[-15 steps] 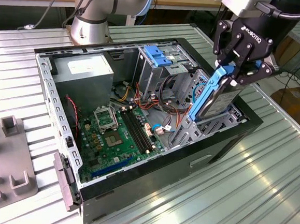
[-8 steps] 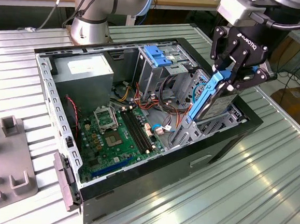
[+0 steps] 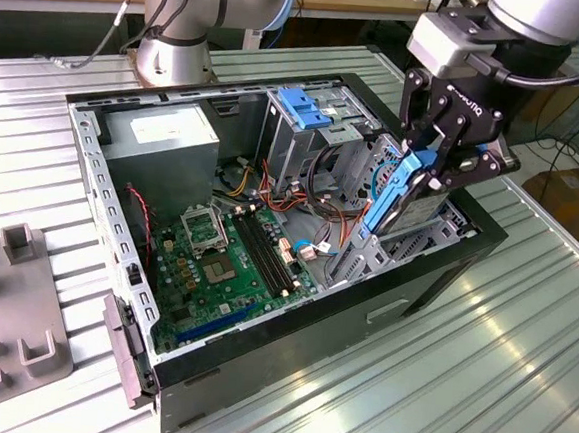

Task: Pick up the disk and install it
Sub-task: 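Insert the disk into the insertion slot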

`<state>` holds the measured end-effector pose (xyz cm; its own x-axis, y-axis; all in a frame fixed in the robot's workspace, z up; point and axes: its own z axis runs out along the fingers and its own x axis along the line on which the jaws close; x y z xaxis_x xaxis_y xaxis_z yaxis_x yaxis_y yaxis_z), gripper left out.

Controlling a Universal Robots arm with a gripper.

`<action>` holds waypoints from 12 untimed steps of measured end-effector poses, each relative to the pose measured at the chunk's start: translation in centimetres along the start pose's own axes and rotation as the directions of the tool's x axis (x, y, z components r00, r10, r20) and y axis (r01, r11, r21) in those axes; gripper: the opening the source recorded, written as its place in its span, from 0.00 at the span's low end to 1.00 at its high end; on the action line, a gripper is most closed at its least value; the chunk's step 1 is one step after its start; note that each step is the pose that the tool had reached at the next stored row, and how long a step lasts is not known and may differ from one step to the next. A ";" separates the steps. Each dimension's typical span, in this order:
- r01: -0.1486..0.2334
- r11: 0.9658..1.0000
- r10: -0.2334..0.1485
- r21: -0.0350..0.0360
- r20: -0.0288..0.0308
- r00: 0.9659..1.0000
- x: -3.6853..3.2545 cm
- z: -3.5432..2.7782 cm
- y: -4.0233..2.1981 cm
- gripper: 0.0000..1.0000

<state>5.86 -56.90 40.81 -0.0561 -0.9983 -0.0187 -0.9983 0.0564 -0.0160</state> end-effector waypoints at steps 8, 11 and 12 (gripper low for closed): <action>0.000 1.000 0.000 -0.009 -0.001 1.000 0.16 1.74 0.01 0.37; 0.000 1.000 0.000 -0.012 -0.001 1.000 0.21 2.29 0.01 0.37; 0.000 1.000 0.000 -0.013 -0.001 1.000 0.21 2.39 0.01 0.37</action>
<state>5.88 -57.07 38.42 -0.0565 -0.9982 -0.0176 -0.9984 0.0565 -0.0028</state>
